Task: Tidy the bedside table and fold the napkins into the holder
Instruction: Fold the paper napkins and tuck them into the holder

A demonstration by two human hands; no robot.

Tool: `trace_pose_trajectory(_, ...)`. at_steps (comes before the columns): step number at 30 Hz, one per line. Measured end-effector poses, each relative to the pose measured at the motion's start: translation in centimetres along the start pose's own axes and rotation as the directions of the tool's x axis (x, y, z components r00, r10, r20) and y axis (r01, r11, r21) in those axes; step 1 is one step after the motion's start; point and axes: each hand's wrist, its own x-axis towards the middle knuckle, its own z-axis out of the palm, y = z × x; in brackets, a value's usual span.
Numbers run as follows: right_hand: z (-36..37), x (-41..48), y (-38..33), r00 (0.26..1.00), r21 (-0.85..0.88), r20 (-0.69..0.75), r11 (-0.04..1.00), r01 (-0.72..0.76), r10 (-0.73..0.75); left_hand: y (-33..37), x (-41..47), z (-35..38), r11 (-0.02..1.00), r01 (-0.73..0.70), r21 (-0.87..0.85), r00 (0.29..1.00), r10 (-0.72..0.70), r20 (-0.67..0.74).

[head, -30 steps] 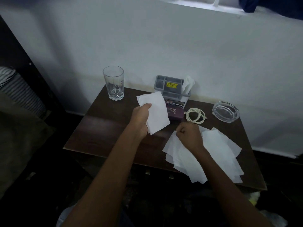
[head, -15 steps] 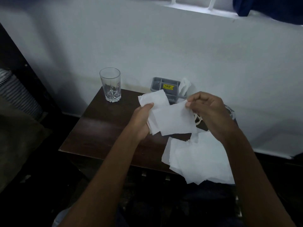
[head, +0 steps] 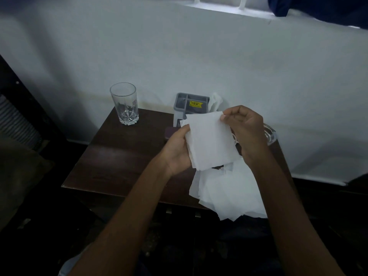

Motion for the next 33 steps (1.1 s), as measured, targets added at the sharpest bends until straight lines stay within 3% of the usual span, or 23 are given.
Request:
trace_pose_trajectory(9, 0.3, 0.7, 1.4, 0.992, -0.174, -0.094, 0.982, 0.072, -0.089, 0.0, 0.4, 0.2, 0.998, 0.037, -0.048, 0.999, -0.036, 0.029)
trace_pose_trajectory(15, 0.1, 0.8, 1.6, 0.990, -0.280, -0.073, 0.955, 0.100, -0.125, -0.8, 0.2, 0.3, 0.989, -0.009, 0.148, 1.000, 0.008, 0.011)
trace_pose_trajectory(18, -0.6, 0.8, 1.2, 0.996, -0.305, -0.010, 0.949, 0.081, -0.088, -0.8, 0.2, 0.0, 0.976, 0.000, 0.218, 1.000, -0.002, 0.010)
trace_pose_trajectory(21, -1.6, 0.5, 0.5, 0.988, -0.305, 0.152, 0.952, 0.022, 0.026, -0.8, 0.1, -0.1, 0.935, 0.037, 0.353, 0.998, -0.051, 0.029)
trace_pose_trajectory(26, -2.5, -0.1, 0.2, 0.816, -0.384, 0.526, 0.923, -0.026, 0.241, -1.1, -0.3, 0.0, 0.865, 0.108, 0.491, 0.978, -0.181, 0.104)
trace_pose_trajectory(29, -2.2, 0.0, 0.5, 0.806, -0.437, 0.533, 0.899, 0.003, 0.256, -1.1, -0.4, 0.0, 0.860, 0.120, 0.496, 0.970, -0.208, 0.127)
trace_pose_trajectory(33, -2.5, 0.4, 0.9, 0.894, -0.249, 0.408, 0.965, -0.087, 0.185, -0.8, -0.1, -0.2, 0.907, 0.118, 0.404, 0.989, -0.143, 0.033)
